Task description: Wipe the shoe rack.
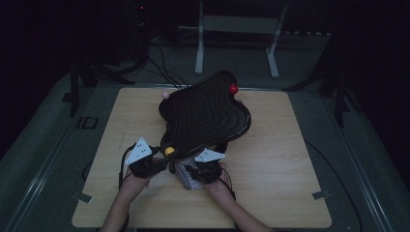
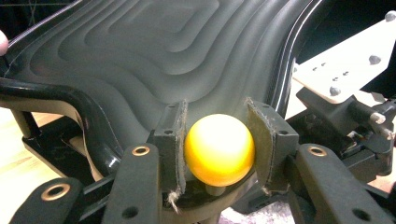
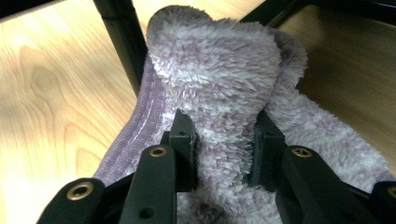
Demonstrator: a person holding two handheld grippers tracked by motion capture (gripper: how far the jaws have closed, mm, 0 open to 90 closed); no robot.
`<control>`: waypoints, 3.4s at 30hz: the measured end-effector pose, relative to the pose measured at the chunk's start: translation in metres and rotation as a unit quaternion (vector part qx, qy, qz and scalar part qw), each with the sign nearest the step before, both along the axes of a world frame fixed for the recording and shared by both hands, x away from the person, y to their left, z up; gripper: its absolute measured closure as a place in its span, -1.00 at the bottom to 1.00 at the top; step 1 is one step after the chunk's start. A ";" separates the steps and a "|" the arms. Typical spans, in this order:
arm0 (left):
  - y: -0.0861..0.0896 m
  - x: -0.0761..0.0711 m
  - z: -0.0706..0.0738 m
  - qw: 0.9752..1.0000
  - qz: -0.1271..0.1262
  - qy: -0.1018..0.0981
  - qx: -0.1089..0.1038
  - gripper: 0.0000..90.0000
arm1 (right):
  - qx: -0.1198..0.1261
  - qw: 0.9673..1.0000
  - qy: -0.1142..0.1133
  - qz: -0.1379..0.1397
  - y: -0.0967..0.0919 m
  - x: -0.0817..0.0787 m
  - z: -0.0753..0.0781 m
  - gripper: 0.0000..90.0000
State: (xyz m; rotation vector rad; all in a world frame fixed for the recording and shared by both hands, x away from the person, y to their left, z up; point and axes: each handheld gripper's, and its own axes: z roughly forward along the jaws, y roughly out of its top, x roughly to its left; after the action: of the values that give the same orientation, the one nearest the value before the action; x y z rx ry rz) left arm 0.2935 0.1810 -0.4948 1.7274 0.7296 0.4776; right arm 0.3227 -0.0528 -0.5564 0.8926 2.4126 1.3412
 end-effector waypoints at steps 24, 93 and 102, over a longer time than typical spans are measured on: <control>0.002 0.001 0.000 1.000 -0.008 -0.002 0.001 0.32 | -0.045 0.992 -0.031 -0.114 -0.101 0.064 0.009 0.53; 0.016 0.042 0.035 0.992 0.117 -0.021 0.050 -0.01 | 0.068 0.996 -0.051 0.035 -0.059 -0.039 0.105 0.18; 0.029 0.096 0.033 0.986 0.160 -0.014 0.050 -0.03 | 0.058 0.996 -0.056 0.040 -0.055 -0.041 0.101 0.15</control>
State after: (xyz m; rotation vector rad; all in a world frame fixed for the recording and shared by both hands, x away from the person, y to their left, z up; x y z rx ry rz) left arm 0.3892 0.2102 -0.4614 1.6992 0.9835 0.7673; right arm 0.2813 -0.1080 -0.4552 0.7346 2.3276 1.5318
